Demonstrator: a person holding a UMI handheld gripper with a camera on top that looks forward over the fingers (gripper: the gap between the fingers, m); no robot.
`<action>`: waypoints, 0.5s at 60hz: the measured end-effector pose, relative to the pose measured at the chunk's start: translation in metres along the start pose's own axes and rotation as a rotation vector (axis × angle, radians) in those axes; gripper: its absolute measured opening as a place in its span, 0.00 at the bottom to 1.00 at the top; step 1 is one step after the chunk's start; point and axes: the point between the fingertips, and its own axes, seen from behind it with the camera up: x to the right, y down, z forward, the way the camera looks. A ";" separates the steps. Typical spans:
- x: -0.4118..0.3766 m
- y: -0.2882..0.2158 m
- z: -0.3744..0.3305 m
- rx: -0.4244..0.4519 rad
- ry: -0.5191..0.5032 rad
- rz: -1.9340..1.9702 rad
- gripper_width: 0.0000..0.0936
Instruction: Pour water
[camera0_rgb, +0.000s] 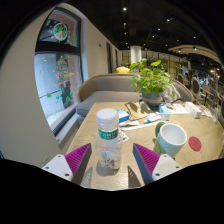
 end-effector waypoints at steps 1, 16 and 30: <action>0.000 0.001 0.005 0.002 0.007 0.003 0.91; -0.005 0.006 0.049 0.041 0.043 -0.015 0.58; -0.002 0.000 0.044 0.067 0.045 -0.060 0.45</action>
